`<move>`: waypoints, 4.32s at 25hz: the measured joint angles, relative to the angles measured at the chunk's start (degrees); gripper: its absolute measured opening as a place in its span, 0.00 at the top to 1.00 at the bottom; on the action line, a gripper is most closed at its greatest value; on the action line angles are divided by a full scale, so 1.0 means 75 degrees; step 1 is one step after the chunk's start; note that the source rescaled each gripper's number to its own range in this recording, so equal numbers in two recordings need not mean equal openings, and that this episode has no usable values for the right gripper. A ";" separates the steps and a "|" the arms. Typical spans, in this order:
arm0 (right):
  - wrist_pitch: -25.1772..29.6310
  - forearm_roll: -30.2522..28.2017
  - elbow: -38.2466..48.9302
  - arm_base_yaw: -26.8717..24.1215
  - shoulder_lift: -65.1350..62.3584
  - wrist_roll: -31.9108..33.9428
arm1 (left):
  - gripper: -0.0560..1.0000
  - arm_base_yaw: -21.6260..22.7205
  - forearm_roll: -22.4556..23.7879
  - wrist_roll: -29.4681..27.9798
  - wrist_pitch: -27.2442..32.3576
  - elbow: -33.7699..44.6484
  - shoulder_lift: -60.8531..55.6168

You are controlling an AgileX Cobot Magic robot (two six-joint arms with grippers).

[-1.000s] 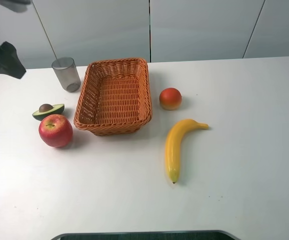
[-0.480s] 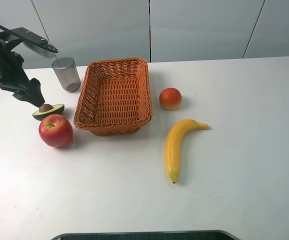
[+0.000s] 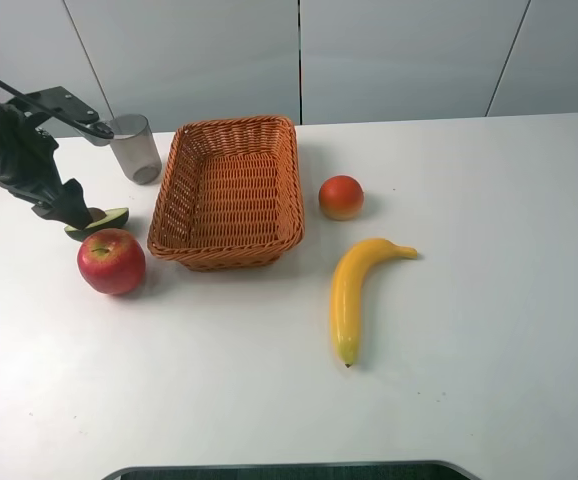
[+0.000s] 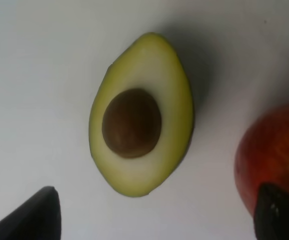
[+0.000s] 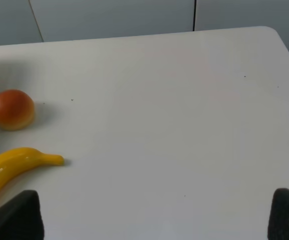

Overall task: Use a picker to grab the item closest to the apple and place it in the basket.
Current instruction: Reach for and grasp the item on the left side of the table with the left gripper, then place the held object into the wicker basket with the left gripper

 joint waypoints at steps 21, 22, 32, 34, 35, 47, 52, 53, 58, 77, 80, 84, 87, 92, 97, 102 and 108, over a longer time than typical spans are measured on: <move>0.0000 0.0000 0.0000 0.0000 0.0000 0.0000 | 0.01 0.0000 -0.0413 0.0160 -0.1296 -0.0011 0.1004; 0.0000 0.0000 0.0000 0.0000 0.0000 0.0000 | 0.01 0.0000 -0.0413 0.0160 -0.1310 -0.0011 0.1004; 0.0000 0.0000 0.0000 0.0000 0.0000 0.0000 | 0.01 0.0000 -0.0513 0.0126 -0.1599 -0.0011 0.1242; 0.0000 0.0000 0.0000 0.0000 0.0000 0.0000 | 0.01 0.0000 -0.0595 0.0125 -0.1680 -0.0011 0.1314; 0.0000 0.0000 0.0000 0.0000 0.0000 0.0000 | 0.01 0.0000 -0.0612 0.0125 -0.1719 -0.0011 0.1345; 0.0000 0.0000 0.0000 0.0000 0.0000 0.0000 | 0.01 0.0000 -0.0766 0.0114 -0.1879 -0.0011 0.1399; 0.0000 0.0000 0.0000 0.0000 0.0000 0.0000 | 0.01 0.0035 -0.0808 -0.0088 -0.2053 -0.0011 0.1399; 0.0000 0.0000 0.0000 0.0000 0.0000 0.0000 | 0.01 0.0046 -0.0823 -0.0104 -0.2053 -0.0011 0.1399; 0.0000 0.0000 0.0000 0.0000 0.0000 0.0000 | 0.01 0.0067 -0.0826 -0.0191 -0.2016 -0.0011 0.1406; 0.0000 0.0000 0.0000 0.0000 0.0000 0.0000 | 0.93 0.0067 -0.0839 -0.0228 -0.1906 -0.0016 0.1614; 0.0000 0.0000 0.0000 0.0000 0.0000 0.0000 | 0.93 0.0067 -0.0839 -0.0228 -0.1906 -0.0016 0.1614; 0.0000 0.0000 0.0000 0.0000 0.0000 0.0000 | 0.93 0.0067 -0.0839 -0.0228 -0.1906 -0.0016 0.1614; 0.0000 0.0000 0.0000 0.0000 0.0000 0.0000 | 0.93 0.0067 -0.0839 -0.0228 -0.1881 -0.0016 0.1614; 0.0000 0.0000 0.0000 0.0000 0.0000 0.0000 | 0.93 0.0067 -0.0839 -0.0228 -0.1845 -0.0016 0.1614; 0.0000 0.0000 0.0000 0.0000 0.0000 0.0000 | 0.93 0.0067 -0.0839 -0.0228 -0.1827 -0.0016 0.1614; 0.0000 0.0000 0.0000 0.0000 0.0000 0.0000 | 0.93 0.0067 -0.0914 -0.0228 -0.1674 -0.0016 0.1373; 0.0000 0.0000 0.0000 0.0000 0.0000 0.0000 | 0.94 0.0067 -0.1091 -0.0244 -0.1291 -0.0016 0.0320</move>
